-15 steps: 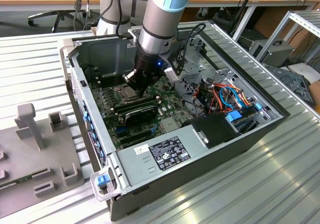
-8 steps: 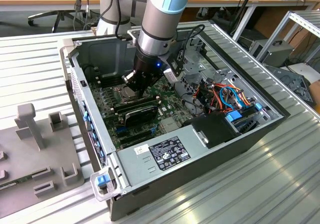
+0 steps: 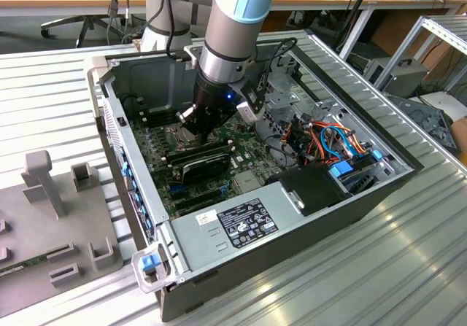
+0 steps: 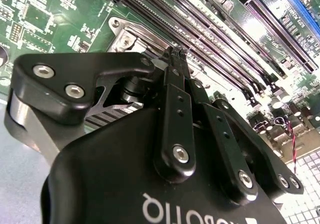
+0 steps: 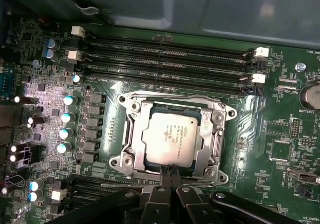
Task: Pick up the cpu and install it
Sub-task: 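Install the second cpu locking lever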
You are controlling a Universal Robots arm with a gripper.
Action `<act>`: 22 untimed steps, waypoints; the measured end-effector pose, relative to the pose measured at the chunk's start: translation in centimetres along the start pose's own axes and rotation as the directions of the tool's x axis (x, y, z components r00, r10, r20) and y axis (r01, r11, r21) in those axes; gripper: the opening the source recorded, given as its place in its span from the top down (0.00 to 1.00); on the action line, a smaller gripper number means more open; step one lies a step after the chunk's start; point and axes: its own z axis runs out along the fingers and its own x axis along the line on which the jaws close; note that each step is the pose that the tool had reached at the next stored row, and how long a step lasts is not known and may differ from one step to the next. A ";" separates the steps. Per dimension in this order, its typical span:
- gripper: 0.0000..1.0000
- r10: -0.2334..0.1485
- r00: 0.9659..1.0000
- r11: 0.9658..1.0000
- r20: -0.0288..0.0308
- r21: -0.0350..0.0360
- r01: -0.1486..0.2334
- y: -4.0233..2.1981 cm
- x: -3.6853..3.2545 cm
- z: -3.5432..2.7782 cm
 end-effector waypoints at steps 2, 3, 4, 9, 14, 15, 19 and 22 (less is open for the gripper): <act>0.89 0.000 1.000 1.000 0.000 0.000 0.000 0.03 0.24 0.18; 0.89 0.000 1.000 1.000 0.000 0.000 0.000 0.04 0.34 0.25; 0.89 0.000 1.000 1.000 0.000 0.000 0.000 0.04 0.41 0.31; 0.89 0.000 1.000 1.000 0.001 0.000 0.000 0.08 0.72 0.46; 0.89 0.000 1.000 1.000 0.004 0.000 0.000 0.11 0.89 0.39; 0.89 0.000 1.000 1.000 0.005 0.000 0.000 0.11 0.93 0.34; 0.89 0.000 1.000 1.000 0.005 0.001 0.000 0.17 1.08 0.33; 0.89 0.000 1.000 1.000 0.005 0.000 0.000 0.41 1.13 0.35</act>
